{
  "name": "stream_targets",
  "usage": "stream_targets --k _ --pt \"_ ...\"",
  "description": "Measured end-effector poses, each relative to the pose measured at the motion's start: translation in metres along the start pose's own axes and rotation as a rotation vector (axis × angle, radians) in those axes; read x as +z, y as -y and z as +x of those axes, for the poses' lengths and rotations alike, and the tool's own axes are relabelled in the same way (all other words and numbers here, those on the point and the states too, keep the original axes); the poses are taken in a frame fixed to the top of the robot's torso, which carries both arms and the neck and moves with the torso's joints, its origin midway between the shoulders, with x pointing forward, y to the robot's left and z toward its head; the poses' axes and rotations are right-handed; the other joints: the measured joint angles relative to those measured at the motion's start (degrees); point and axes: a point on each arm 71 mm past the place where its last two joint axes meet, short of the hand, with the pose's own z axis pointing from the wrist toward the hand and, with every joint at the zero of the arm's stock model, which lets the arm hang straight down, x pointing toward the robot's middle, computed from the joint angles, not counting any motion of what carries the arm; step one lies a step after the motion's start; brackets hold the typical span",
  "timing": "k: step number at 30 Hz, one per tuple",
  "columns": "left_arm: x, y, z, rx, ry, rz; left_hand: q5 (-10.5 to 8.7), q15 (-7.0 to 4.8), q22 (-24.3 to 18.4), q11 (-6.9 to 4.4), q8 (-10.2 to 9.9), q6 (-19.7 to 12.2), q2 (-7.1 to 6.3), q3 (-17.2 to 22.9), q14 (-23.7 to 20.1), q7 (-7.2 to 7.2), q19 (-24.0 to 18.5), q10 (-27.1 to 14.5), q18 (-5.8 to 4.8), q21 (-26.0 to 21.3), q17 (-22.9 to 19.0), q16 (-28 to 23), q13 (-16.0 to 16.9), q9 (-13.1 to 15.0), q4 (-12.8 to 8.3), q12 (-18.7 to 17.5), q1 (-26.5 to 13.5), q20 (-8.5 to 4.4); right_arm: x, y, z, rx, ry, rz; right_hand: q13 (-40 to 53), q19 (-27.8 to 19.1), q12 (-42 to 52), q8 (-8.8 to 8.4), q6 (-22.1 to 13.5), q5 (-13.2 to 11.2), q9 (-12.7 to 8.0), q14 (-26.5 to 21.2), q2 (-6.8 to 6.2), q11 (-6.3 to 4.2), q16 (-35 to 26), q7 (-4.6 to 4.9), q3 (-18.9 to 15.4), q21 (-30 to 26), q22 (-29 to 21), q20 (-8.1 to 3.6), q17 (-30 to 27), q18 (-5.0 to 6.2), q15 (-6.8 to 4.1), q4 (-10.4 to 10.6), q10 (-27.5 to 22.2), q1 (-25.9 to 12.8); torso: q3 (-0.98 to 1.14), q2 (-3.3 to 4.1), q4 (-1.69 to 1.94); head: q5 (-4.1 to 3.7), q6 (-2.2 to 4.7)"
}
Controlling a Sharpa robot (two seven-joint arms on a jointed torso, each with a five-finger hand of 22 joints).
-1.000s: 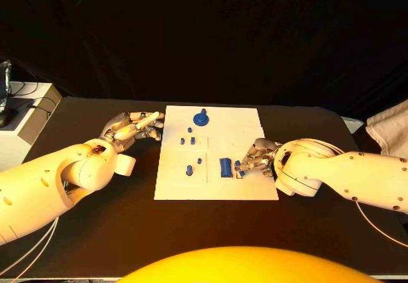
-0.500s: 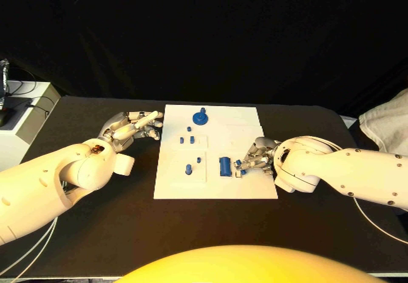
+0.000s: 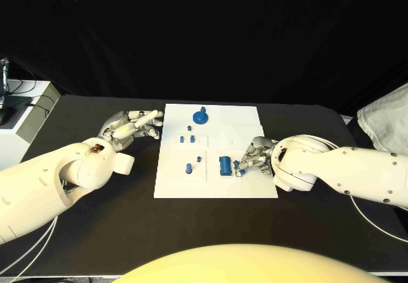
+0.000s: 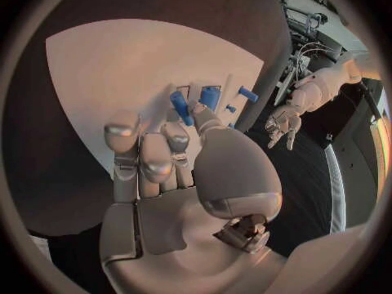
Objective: Assemble the parts on the task board
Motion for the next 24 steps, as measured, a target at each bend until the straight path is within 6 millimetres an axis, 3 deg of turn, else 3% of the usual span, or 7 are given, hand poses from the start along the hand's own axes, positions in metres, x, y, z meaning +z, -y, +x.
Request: stream_targets --k 13,24 --pt "0.0 -0.0001 -0.0004 0.0 0.001 -0.001 0.0 0.0 0.1 0.0 0.0 0.0 0.0 0.0 0.0 0.0 0.21 0.0 0.01 0.0 0.0 0.0 0.0 0.0 0.0 0.0 0.0 0.21 0.0017 0.0025 -0.0017 -0.004 -0.001 0.008 0.14 0.0 0.0 -0.61 1.01 -0.38 -2.3 0.22 0.62 -0.61 0.0 0.02 -1.08 -0.35 0.0 0.0 0.07 0.02 -0.22 -1.11 0.29 -0.63 -0.04 -0.03 0.09 -0.18 -0.14" --pt "-0.0001 -0.0002 -0.0008 0.001 0.002 -0.002 0.0 0.0 0.1 0.0 0.0 0.0 0.0 0.0 0.0 0.0 0.21 0.0 0.0 0.0 0.0 0.0 0.0 0.0 0.0 0.0 0.0 0.21 0.001 0.0026 -0.0018 -0.019 0.001 0.005 0.15 0.23 0.0 -0.36 1.29 0.24 -2.32 0.22 1.28 -0.6 0.0 0.14 -0.33 -0.35 0.04 -0.22 0.45 0.02 -0.22 -1.11 0.29 -1.3 -0.01 -0.03 0.13 -0.29 -0.14"
